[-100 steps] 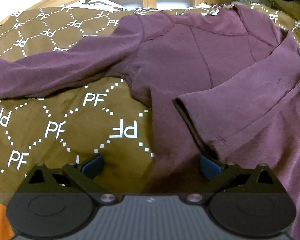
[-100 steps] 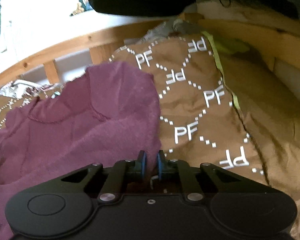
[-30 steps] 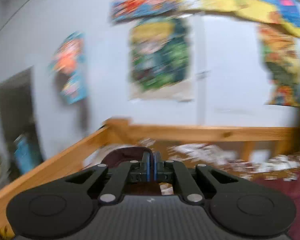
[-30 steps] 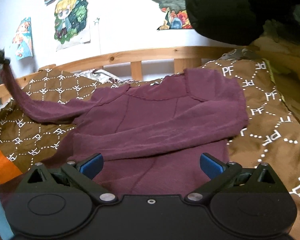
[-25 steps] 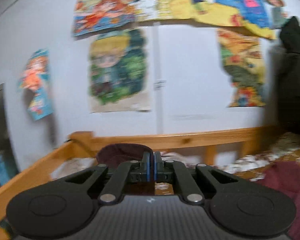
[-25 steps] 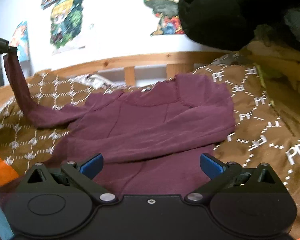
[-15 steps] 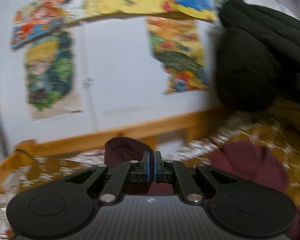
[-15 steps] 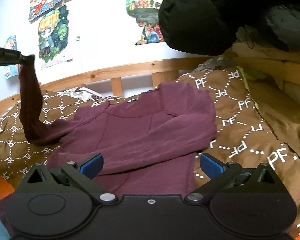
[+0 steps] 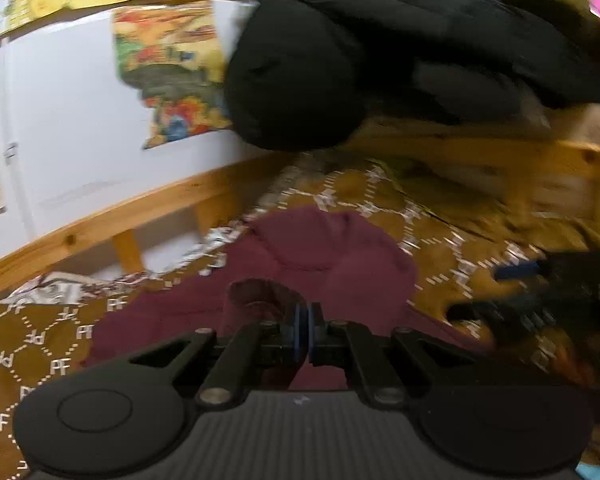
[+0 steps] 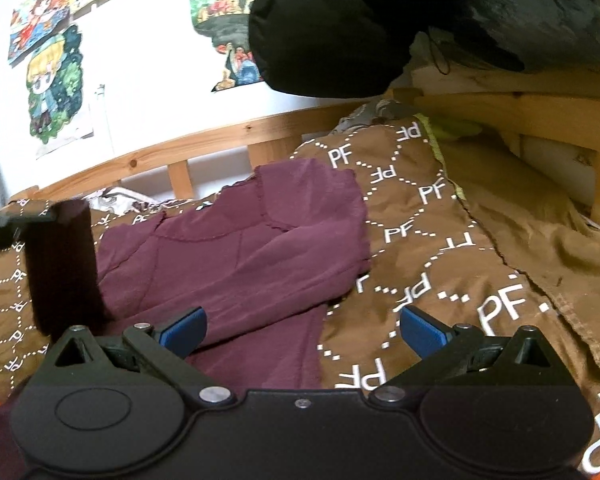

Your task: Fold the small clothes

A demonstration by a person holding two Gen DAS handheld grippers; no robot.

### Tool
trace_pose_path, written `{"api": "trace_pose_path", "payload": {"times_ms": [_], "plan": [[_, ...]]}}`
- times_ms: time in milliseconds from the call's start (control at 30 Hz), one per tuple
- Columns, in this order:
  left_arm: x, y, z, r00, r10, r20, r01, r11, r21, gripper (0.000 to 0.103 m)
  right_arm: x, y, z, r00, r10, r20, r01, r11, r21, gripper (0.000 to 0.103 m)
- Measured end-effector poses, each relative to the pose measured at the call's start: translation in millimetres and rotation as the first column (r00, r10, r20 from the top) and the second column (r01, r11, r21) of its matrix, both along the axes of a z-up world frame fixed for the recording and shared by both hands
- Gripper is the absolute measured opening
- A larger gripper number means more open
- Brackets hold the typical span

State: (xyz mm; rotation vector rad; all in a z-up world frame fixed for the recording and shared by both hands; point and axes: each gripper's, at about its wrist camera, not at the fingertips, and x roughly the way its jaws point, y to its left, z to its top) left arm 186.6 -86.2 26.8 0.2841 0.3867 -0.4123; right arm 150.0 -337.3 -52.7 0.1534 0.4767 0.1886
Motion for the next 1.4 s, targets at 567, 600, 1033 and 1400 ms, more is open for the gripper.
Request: {"api": "trace_pose_path", "payload": {"times_ms": [567,600,1033,1400], "plan": [[-14,-20,-58,0.967,-0.022,-0.254,0.019,1.000,-0.015,0.054,0,1,-5,1.000,0.011,-0.003,-0.011,1.000,0.007,0.102],[-17,-18,-58,0.967,-0.020,-0.254,0.015,1.000,-0.020,0.066,0,2,-6,1.000,0.013,-0.004,-0.013,1.000,0.005,0.102],[-43,48,-42,0.924,0.232,-0.304,-0.265,0.962,-0.068,0.103,2,29,-7,0.982,0.178,-0.070,-0.178,0.984,0.012,0.102],[-17,131,-60,0.689,0.655,-0.311,-0.675,0.736,0.053,0.103,-8,71,-17,0.958,0.262,-0.113,-0.255,0.964,0.074,0.100]]}}
